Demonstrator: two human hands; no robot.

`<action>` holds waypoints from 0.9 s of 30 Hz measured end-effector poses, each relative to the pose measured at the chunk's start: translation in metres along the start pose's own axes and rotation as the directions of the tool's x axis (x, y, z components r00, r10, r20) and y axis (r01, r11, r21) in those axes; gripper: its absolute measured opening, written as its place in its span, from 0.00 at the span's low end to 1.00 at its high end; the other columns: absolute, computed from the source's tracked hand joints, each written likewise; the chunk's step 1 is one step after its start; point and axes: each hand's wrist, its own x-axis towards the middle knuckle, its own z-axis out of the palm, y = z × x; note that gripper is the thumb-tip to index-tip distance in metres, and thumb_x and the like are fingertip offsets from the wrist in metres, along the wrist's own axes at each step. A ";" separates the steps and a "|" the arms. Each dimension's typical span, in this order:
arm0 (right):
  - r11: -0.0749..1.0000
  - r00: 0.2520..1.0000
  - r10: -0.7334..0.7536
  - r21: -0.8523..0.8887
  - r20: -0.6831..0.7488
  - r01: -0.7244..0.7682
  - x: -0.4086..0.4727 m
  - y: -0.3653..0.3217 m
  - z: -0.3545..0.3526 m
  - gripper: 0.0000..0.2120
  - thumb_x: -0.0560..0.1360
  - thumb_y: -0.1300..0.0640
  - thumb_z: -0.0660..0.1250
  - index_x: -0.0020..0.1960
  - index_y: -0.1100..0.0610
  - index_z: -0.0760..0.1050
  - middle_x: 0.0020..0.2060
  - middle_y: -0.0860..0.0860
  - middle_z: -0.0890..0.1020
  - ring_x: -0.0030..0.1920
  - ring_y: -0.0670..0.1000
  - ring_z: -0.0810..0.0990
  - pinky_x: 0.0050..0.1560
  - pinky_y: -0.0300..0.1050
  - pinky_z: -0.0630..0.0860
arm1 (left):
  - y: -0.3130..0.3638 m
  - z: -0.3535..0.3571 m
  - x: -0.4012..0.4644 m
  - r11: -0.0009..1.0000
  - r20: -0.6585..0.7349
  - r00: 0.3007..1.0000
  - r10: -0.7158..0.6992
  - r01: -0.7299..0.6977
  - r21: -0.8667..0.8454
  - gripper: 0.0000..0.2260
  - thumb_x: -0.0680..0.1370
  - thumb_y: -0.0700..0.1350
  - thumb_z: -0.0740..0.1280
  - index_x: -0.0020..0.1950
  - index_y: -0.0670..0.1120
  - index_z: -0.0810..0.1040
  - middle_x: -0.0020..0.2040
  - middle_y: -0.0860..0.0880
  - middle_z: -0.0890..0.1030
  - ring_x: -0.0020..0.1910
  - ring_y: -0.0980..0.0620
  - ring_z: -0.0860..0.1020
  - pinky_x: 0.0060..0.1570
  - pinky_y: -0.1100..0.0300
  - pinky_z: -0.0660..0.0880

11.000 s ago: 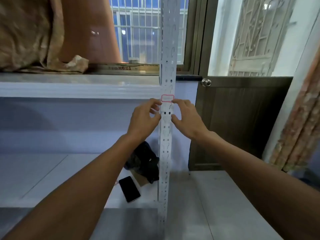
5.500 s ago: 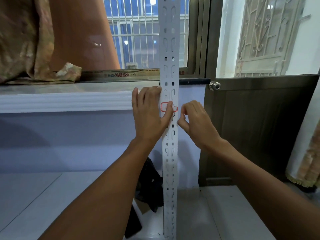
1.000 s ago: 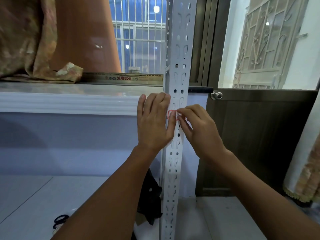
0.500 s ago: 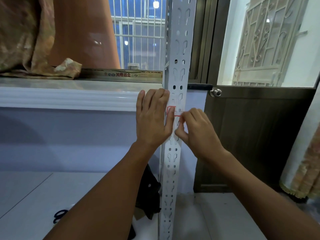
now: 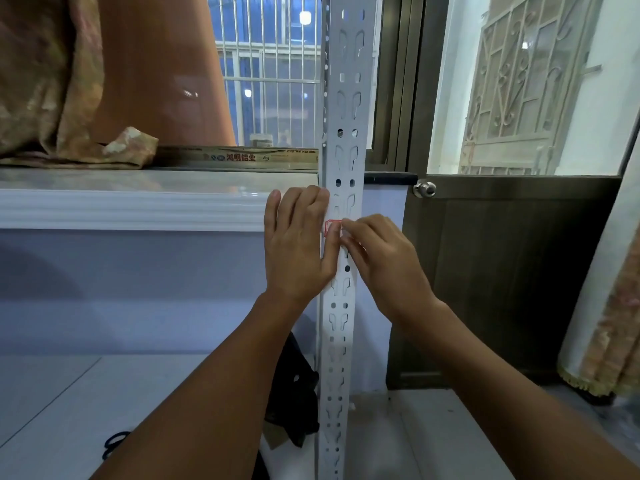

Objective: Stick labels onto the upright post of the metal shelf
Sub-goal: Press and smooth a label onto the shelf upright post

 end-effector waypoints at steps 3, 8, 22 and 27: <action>0.991 0.995 -0.072 -0.108 0.076 0.080 -0.003 0.003 -0.001 0.12 0.76 0.66 0.72 0.58 0.64 0.79 0.45 0.56 0.80 0.44 0.54 0.78 0.42 0.51 0.80 | -0.001 -0.001 -0.001 1.000 -0.001 1.000 0.002 -0.002 0.001 0.18 0.82 0.50 0.60 0.67 0.41 0.74 0.66 0.44 0.78 0.70 0.43 0.73 0.79 0.45 0.55; 0.955 0.982 -0.145 -0.243 0.120 0.170 -0.006 0.009 -0.001 0.10 0.77 0.63 0.71 0.57 0.66 0.79 0.45 0.58 0.81 0.44 0.56 0.78 0.43 0.50 0.79 | 0.000 -0.001 0.000 1.000 -0.006 1.000 0.005 -0.005 0.002 0.18 0.81 0.50 0.60 0.67 0.42 0.73 0.66 0.45 0.78 0.69 0.43 0.73 0.79 0.46 0.55; 0.847 0.921 -0.337 -0.364 0.197 0.387 0.011 0.021 0.000 0.06 0.79 0.61 0.69 0.47 0.65 0.77 0.37 0.59 0.79 0.33 0.55 0.76 0.34 0.50 0.76 | 0.004 -0.006 0.000 1.000 0.014 1.000 -0.022 0.022 -0.001 0.18 0.82 0.49 0.60 0.67 0.41 0.75 0.66 0.45 0.78 0.69 0.43 0.73 0.79 0.45 0.55; 0.843 0.918 -0.337 -0.366 0.211 0.394 0.013 0.022 0.002 0.06 0.78 0.61 0.70 0.46 0.64 0.76 0.36 0.58 0.77 0.33 0.53 0.74 0.34 0.48 0.75 | 0.007 -0.013 0.001 0.999 0.060 0.998 -0.036 0.037 -0.006 0.18 0.83 0.50 0.58 0.67 0.42 0.75 0.66 0.46 0.77 0.69 0.44 0.73 0.79 0.45 0.55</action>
